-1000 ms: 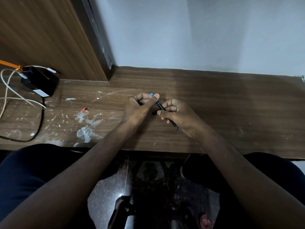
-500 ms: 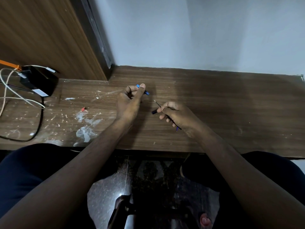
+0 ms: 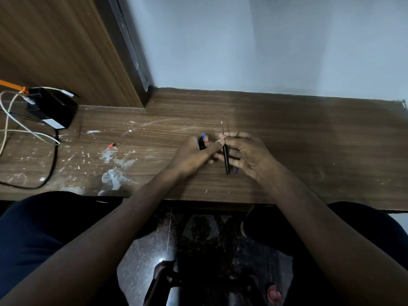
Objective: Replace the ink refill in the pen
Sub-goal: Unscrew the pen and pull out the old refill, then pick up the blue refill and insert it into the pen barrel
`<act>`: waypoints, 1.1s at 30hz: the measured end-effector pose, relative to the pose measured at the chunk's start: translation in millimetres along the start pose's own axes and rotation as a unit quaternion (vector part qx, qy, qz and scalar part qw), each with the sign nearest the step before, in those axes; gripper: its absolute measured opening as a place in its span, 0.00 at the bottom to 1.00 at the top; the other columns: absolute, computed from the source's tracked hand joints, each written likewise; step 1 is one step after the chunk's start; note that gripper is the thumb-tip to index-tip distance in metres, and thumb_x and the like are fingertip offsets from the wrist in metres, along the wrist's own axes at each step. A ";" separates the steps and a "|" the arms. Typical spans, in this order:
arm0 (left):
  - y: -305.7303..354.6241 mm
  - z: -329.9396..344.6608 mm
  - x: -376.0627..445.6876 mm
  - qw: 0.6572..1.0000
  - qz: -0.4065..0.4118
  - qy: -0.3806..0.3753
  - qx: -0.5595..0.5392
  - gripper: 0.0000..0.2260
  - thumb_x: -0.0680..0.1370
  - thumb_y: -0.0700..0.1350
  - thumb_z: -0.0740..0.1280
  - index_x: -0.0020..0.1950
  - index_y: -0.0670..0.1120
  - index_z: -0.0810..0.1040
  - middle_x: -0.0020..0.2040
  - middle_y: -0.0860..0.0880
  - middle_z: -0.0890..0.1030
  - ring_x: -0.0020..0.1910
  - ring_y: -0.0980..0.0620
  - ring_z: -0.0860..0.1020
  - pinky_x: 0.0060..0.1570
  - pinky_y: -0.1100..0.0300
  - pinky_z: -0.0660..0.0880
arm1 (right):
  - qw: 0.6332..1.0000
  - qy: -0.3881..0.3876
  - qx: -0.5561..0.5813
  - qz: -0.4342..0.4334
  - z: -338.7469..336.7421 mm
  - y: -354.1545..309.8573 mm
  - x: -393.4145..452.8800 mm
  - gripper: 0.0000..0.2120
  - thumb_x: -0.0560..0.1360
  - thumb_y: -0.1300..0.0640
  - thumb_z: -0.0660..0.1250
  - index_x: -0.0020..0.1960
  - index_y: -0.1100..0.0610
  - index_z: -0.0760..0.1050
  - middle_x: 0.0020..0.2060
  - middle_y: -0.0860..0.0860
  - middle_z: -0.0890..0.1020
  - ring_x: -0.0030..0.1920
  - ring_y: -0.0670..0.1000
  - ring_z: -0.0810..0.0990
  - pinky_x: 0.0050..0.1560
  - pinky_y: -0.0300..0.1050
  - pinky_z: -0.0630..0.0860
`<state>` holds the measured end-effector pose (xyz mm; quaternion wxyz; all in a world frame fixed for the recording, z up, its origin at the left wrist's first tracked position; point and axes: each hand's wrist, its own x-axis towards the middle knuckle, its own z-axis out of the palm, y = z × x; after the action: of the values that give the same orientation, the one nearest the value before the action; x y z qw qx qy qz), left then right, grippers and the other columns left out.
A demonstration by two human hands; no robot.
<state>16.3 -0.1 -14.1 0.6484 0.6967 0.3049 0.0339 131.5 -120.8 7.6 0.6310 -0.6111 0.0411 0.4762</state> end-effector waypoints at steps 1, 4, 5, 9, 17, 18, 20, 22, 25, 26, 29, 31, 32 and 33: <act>0.7 -2.1 0.1 1.000 0.008 0.002 -0.017 0.16 0.78 0.52 0.76 0.50 0.45 0.73 0.47 0.43 0.88 0.45 0.48 0.88 0.46 0.51 0.84 | 1.000 0.004 -0.013 -0.006 -0.8 -0.2 0.1 0.06 0.75 0.63 0.78 0.48 0.53 0.84 0.43 0.50 0.89 0.45 0.50 0.88 0.49 0.51 0.86; 3.7 -8.4 -2.9 1.000 0.020 0.011 0.021 0.19 0.74 0.52 0.79 0.48 0.49 0.69 0.48 0.47 0.90 0.49 0.47 0.88 0.56 0.43 0.83 | 0.999 0.012 -0.039 -0.017 -3.6 -2.1 -0.1 0.06 0.75 0.58 0.80 0.51 0.51 0.85 0.46 0.50 0.91 0.48 0.48 0.90 0.57 0.51 0.85; 4.0 -8.5 -5.0 0.999 0.022 0.015 0.041 0.20 0.73 0.52 0.80 0.47 0.49 0.69 0.48 0.48 0.90 0.50 0.45 0.88 0.58 0.40 0.82 | 0.999 0.011 -0.041 -0.018 -3.9 -2.7 -0.7 0.07 0.75 0.57 0.80 0.52 0.52 0.86 0.47 0.50 0.91 0.49 0.48 0.90 0.55 0.50 0.85; 2.3 -7.2 -7.0 0.990 0.026 0.045 0.134 0.16 0.75 0.58 0.75 0.46 0.49 0.74 0.44 0.49 0.87 0.46 0.45 0.85 0.49 0.46 0.81 | 0.996 0.038 -0.065 -0.038 -2.2 -2.5 -2.3 0.10 0.75 0.58 0.79 0.56 0.55 0.85 0.51 0.53 0.90 0.53 0.52 0.90 0.47 0.46 0.86; -11.5 -14.9 3.4 0.946 0.030 0.133 0.293 0.11 0.84 0.46 0.66 0.59 0.45 0.87 0.56 0.44 0.88 0.56 0.47 0.84 0.49 0.63 0.70 | 0.980 0.081 -0.163 -0.074 -7.6 2.2 -2.5 0.11 0.76 0.57 0.79 0.58 0.57 0.85 0.55 0.54 0.88 0.54 0.51 0.89 0.45 0.43 0.87; -14.0 -15.7 4.3 0.938 0.032 0.155 0.307 0.11 0.83 0.46 0.67 0.59 0.45 0.87 0.55 0.44 0.88 0.54 0.48 0.84 0.49 0.63 0.71 | 0.979 0.078 -0.169 -0.077 -7.0 2.8 -2.6 0.11 0.77 0.57 0.78 0.58 0.57 0.85 0.55 0.54 0.88 0.54 0.51 0.89 0.45 0.43 0.87; -17.1 -17.7 6.3 0.932 0.033 0.191 0.305 0.09 0.81 0.46 0.71 0.59 0.46 0.88 0.52 0.46 0.89 0.48 0.54 0.84 0.48 0.67 0.73 | 0.978 0.072 -0.178 -0.080 -5.3 3.6 -2.8 0.11 0.77 0.57 0.78 0.59 0.58 0.85 0.55 0.55 0.88 0.54 0.51 0.89 0.47 0.44 0.87; -18.5 -18.7 8.4 0.940 0.035 0.204 0.273 0.09 0.79 0.45 0.74 0.57 0.46 0.87 0.49 0.48 0.89 0.46 0.56 0.85 0.50 0.65 0.78 | 0.978 0.070 -0.181 -0.078 -4.3 4.0 -2.3 0.12 0.77 0.57 0.78 0.59 0.58 0.85 0.56 0.55 0.88 0.54 0.51 0.89 0.48 0.45 0.87; -23.1 -17.6 11.7 0.939 0.036 0.220 0.261 0.07 0.76 0.44 0.77 0.53 0.45 0.85 0.46 0.49 0.88 0.44 0.54 0.86 0.51 0.58 0.83 | 0.977 0.063 -0.190 -0.074 -4.5 5.4 -0.7 0.11 0.77 0.57 0.78 0.58 0.57 0.85 0.55 0.54 0.87 0.52 0.50 0.89 0.46 0.44 0.87; -25.2 -17.1 12.9 0.937 0.034 0.220 0.268 0.07 0.76 0.44 0.77 0.52 0.45 0.85 0.46 0.49 0.88 0.44 0.53 0.86 0.50 0.57 0.84 | 0.977 0.061 -0.193 -0.073 -4.6 5.8 -0.2 0.11 0.77 0.56 0.78 0.57 0.57 0.85 0.55 0.54 0.88 0.52 0.50 0.89 0.45 0.43 0.87; -26.8 -18.4 13.6 0.932 0.030 0.219 0.287 0.10 0.77 0.48 0.77 0.54 0.44 0.85 0.47 0.48 0.88 0.45 0.52 0.86 0.48 0.59 0.83 | 0.976 0.057 -0.200 -0.071 -4.4 6.3 1.0 0.11 0.77 0.56 0.78 0.57 0.57 0.86 0.54 0.55 0.88 0.50 0.50 0.89 0.43 0.41 0.85; -20.3 -21.9 11.0 0.927 0.050 0.235 0.289 0.12 0.78 0.52 0.75 0.56 0.45 0.86 0.48 0.49 0.87 0.45 0.53 0.85 0.49 0.59 0.82 | 0.976 0.052 -0.198 -0.070 -4.9 5.5 0.8 0.11 0.77 0.57 0.78 0.58 0.58 0.86 0.54 0.56 0.88 0.49 0.50 0.89 0.42 0.41 0.85; -14.9 -22.6 7.7 0.925 0.070 0.239 0.288 0.12 0.80 0.53 0.73 0.55 0.46 0.86 0.48 0.51 0.87 0.45 0.55 0.84 0.49 0.60 0.82 | 0.977 0.051 -0.195 -0.070 -5.4 4.6 0.5 0.11 0.77 0.57 0.78 0.57 0.58 0.86 0.54 0.56 0.88 0.49 0.51 0.89 0.42 0.41 0.85; -8.8 -21.7 2.9 0.926 0.088 0.226 0.289 0.12 0.81 0.55 0.71 0.54 0.48 0.86 0.48 0.53 0.87 0.43 0.57 0.83 0.46 0.63 0.80 | 0.978 0.052 -0.189 -0.068 -6.2 3.6 0.3 0.11 0.77 0.57 0.79 0.57 0.58 0.86 0.54 0.56 0.88 0.50 0.52 0.89 0.42 0.41 0.85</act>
<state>5.7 20.2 -19.9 0.3274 0.8516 0.3775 0.1583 132.6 -126.4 3.3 0.5319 -0.7448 -0.0586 0.3987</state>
